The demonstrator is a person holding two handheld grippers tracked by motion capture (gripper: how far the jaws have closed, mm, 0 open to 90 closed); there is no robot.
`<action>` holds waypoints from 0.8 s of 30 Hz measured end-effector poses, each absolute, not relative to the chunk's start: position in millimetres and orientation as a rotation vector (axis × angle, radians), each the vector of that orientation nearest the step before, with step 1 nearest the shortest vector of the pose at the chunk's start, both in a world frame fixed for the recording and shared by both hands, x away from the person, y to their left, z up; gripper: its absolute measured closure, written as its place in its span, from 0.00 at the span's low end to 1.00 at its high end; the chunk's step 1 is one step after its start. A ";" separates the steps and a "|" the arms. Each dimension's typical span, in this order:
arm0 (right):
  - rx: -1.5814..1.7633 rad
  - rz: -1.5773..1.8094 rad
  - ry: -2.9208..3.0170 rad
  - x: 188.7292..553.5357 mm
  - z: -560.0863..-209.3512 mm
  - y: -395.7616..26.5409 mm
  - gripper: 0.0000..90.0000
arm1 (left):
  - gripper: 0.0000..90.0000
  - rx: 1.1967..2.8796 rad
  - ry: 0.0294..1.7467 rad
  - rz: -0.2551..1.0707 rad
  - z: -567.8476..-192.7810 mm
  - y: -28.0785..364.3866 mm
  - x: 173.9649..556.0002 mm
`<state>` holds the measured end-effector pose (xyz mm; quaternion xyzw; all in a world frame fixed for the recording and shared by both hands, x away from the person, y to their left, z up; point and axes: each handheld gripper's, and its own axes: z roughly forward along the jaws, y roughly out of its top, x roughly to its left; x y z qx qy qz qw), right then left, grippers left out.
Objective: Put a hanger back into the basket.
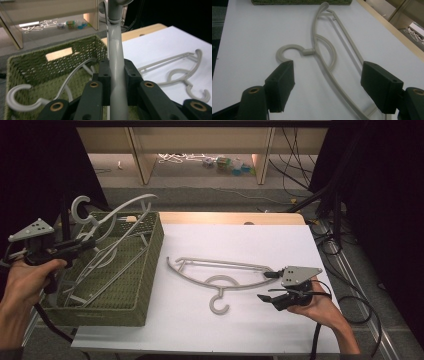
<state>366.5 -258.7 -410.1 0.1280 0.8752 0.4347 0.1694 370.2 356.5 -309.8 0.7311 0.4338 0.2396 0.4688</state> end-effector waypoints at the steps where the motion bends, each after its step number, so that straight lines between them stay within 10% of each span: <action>1: 0.366 1.236 2.488 366.5 -410.1 -258.6 0.31 | 0.88 1.812 1.064 0.587 -312.4 358.9 371.6; 24: 0.373 1.226 2.506 368.3 -413.2 -259.2 0.31 | 0.88 2.022 1.145 0.498 -343.4 370.2 410.7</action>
